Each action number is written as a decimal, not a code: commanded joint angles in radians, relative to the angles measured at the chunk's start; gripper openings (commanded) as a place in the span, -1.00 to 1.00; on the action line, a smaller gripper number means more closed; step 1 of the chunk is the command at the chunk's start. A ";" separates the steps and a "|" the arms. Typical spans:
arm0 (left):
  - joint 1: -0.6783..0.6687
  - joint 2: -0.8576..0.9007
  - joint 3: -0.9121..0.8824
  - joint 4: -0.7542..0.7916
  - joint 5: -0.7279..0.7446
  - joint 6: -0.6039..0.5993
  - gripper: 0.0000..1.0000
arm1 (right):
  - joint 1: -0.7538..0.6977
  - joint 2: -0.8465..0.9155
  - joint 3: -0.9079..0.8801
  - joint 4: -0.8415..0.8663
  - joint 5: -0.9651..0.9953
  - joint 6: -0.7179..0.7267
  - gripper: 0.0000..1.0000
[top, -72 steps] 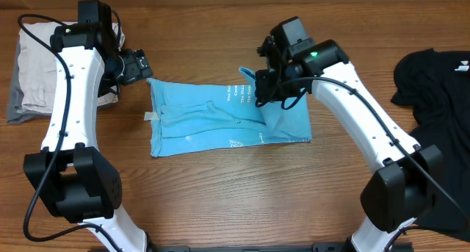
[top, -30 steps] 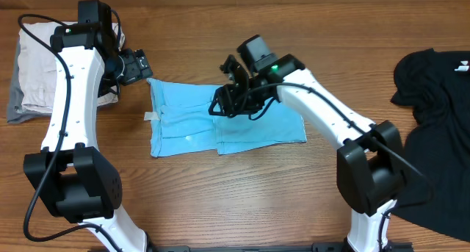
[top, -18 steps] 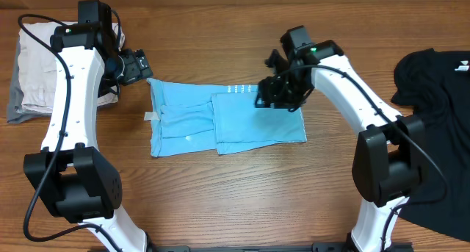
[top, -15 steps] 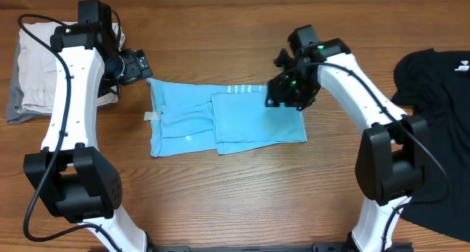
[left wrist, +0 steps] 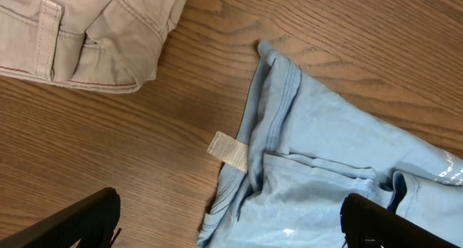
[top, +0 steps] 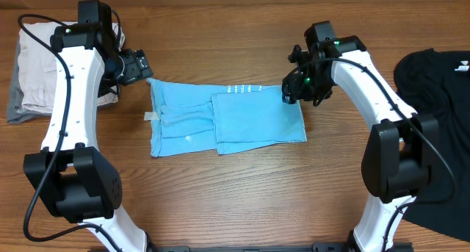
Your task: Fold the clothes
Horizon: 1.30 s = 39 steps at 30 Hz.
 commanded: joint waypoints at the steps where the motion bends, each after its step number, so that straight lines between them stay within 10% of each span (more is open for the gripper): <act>1: 0.004 -0.006 -0.006 0.001 -0.013 -0.003 1.00 | -0.029 -0.002 -0.010 -0.001 0.058 0.002 0.37; 22: 0.004 -0.006 -0.005 0.001 -0.013 -0.003 1.00 | -0.051 -0.002 -0.317 0.350 -0.116 0.003 0.27; 24: 0.004 -0.006 -0.005 0.001 -0.013 -0.003 1.00 | -0.051 -0.001 -0.335 0.372 -0.116 0.003 0.14; 26: 0.004 -0.006 -0.005 0.000 -0.013 -0.003 1.00 | -0.051 -0.002 -0.346 0.380 -0.116 0.003 -0.50; 29: 0.004 -0.006 -0.005 0.001 -0.013 -0.003 1.00 | -0.052 -0.002 -0.342 0.374 -0.115 0.003 -0.92; 39: 0.004 -0.006 -0.005 0.001 -0.013 -0.003 1.00 | -0.254 -0.005 -0.197 0.229 -0.058 0.002 -0.92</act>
